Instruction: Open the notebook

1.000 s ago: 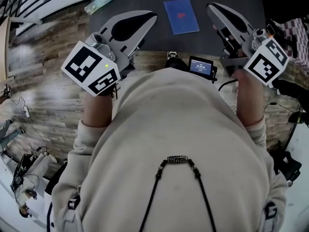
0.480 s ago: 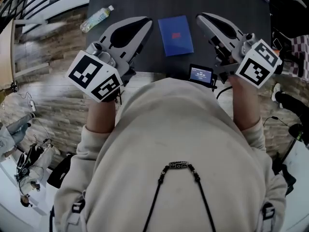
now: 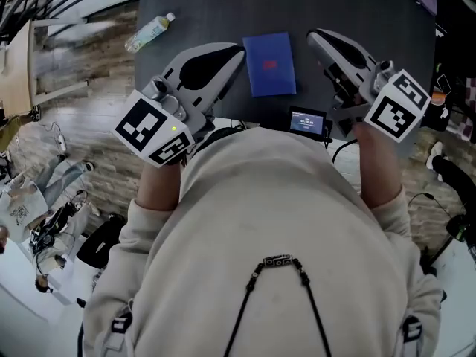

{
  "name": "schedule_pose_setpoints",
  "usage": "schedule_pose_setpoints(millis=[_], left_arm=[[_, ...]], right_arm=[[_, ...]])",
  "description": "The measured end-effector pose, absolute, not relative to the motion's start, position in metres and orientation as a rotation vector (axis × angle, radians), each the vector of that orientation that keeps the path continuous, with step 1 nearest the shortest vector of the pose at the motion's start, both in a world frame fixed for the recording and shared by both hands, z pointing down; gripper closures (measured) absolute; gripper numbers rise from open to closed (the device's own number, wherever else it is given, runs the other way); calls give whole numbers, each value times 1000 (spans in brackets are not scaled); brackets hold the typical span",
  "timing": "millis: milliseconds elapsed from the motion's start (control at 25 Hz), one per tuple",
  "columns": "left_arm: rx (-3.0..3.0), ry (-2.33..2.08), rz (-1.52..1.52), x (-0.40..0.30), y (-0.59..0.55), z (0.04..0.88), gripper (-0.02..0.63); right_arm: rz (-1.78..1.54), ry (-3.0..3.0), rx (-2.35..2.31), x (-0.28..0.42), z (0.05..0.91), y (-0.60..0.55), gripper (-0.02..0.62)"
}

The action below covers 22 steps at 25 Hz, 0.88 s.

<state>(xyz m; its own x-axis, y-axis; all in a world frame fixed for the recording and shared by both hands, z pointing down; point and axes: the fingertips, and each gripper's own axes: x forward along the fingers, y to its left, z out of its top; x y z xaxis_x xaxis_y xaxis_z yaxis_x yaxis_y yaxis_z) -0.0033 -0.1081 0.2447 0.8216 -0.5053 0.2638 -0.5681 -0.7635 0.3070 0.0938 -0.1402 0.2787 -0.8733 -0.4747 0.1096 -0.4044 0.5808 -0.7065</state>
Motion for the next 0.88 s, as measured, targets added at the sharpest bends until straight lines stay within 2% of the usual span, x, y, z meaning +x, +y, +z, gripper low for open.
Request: schedule_pose_setpoints(millis=[400, 880], left_arm=[[2594, -823, 271, -16, -101, 253, 604], [2618, -552, 258, 8, -110, 273, 604]], right_arm=[[-1157, 2730, -692, 76, 280, -144, 580], [-1151, 2719, -905, 94, 277, -142, 579]])
